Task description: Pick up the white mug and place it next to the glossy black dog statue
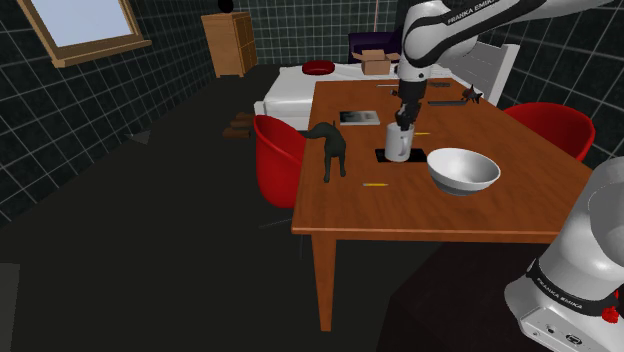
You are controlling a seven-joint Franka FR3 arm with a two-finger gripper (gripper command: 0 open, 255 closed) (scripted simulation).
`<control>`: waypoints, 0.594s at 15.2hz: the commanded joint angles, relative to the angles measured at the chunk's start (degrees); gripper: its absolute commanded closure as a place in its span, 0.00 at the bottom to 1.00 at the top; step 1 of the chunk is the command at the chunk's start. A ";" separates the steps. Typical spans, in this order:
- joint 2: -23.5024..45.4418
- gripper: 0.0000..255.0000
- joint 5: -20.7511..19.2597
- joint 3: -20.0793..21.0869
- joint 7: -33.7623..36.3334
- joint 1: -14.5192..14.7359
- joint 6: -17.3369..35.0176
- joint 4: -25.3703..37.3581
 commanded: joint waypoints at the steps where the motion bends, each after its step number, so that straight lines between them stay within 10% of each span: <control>1: 0.56 1.00 0.16 -0.12 -0.18 -0.03 1.59 -1.03; 9: 3.44 1.00 1.15 -0.48 -1.02 -0.03 7.86 -4.58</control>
